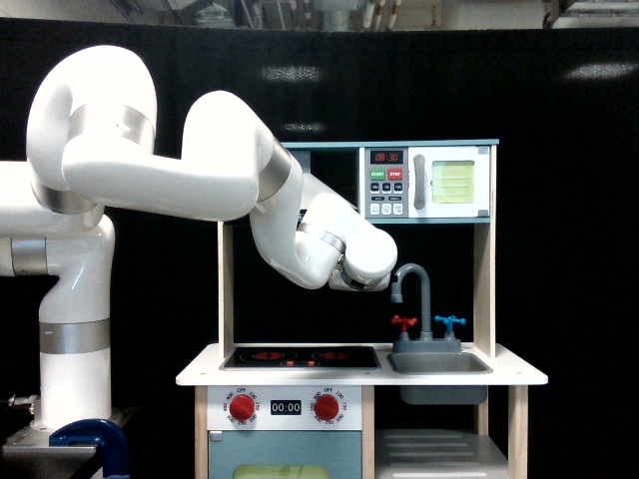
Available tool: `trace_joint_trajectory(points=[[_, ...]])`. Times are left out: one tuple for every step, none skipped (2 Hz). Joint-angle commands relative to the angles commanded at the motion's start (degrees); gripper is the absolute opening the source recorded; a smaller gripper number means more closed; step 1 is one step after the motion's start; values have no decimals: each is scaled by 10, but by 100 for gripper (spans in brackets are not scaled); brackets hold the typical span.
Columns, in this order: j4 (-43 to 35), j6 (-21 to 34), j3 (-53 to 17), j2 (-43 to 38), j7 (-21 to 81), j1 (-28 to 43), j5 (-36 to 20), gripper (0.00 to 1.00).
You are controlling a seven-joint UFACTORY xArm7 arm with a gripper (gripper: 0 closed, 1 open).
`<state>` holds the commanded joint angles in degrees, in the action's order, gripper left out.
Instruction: Turn on the faucet
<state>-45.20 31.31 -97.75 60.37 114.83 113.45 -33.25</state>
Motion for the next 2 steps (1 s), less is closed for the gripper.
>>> trace_joint_trajectory(points=[[-42,4,-15,22,-32,31,40,100],[-67,25,-30,39,-49,30,77,100]])
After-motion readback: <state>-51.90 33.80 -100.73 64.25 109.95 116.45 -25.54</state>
